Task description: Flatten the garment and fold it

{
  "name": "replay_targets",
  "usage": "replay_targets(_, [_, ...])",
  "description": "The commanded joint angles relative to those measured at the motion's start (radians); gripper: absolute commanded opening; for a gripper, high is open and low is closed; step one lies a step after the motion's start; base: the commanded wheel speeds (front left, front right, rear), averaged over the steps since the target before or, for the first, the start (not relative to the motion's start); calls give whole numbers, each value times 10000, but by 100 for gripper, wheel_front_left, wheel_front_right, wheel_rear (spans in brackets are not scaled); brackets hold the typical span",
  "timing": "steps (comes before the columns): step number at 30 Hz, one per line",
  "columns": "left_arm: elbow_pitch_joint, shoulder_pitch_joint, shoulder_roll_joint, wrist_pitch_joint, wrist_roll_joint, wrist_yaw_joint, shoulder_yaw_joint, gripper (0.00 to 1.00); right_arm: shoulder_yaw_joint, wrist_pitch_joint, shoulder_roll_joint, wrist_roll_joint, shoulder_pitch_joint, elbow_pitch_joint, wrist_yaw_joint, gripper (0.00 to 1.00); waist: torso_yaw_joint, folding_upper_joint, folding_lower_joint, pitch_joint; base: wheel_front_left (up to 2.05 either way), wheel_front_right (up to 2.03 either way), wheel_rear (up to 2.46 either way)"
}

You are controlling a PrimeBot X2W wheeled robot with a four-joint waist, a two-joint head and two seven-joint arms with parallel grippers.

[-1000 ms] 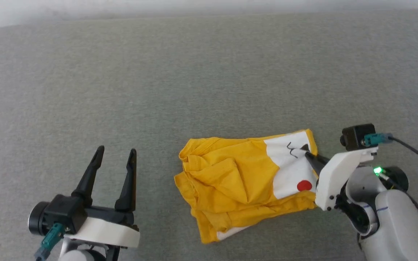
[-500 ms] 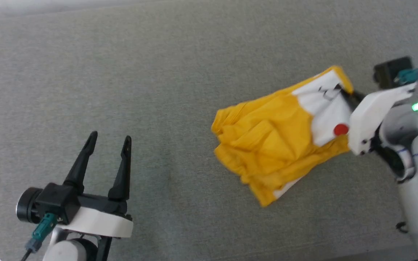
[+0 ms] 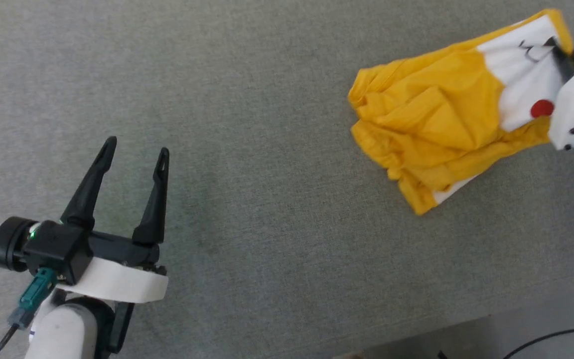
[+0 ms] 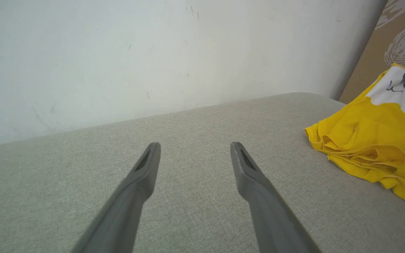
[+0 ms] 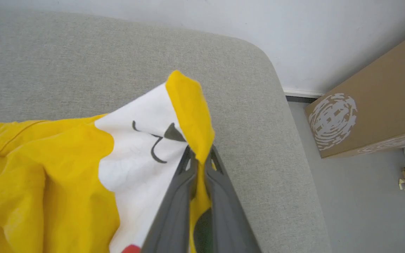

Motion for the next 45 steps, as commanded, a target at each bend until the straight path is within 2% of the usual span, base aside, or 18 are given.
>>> replay_targets(1, [-156, -193, 125, 80, 108, 27, 1, 100, -192, -131, -120, -140, -317, 50, -21, 0, -295, 0, -3, 532, 0, 0, 0])
replay_targets(11, [-884, -569, 467, 434, 270, 33, -4, 100, -995, -586, -667, -792, -1315, 561, -21, 0, -323, 0, -3, 1404, 0, 0, 0])
replay_targets(22, [-1223, -1109, 650, 613, 378, -6, -193, 100, -2088, -1405, -874, -2073, -1784, 1642, -21, 0, -172, 0, -3, 2093, 0, 0, 0])
replay_targets(28, [-1204, -1224, 719, 654, 352, -23, -238, 100, -2631, -1654, -691, -2514, -1885, 2177, -21, 0, -48, 0, -3, 2275, 0, 0, 0])
replay_targets(30, [-1184, -1271, 742, 654, 339, -26, -247, 100, -2771, -1751, -580, -2641, -1955, 2359, -21, 31, -10, 0, -3, 2313, 0, 0, 0])
replay_targets(31, [-1161, -1291, 753, 652, 333, -27, -250, 100, -2842, -1813, -530, -2705, -1994, 2445, -21, 58, 11, 0, -3, 2312, 0, 0, 0])
replay_targets(32, [-1136, -1313, 763, 645, 333, -20, -247, 100, -2909, -1873, -485, -2778, -2029, 2528, -21, 100, 33, 0, -3, 2302, 0, 0, 0])
replay_targets(39, [-844, -1356, 698, 462, 245, 45, -291, 100, -3016, -2212, -336, -3092, -2180, 2912, -21, 100, 109, 0, -3, 1977, 0, 0, 0])
replay_targets(45, [-456, -1232, 512, 130, 86, 168, -310, 100, -2873, -2702, -112, -2716, -1812, 2746, -21, 100, 248, 0, -3, 1405, 0, 0, 0])
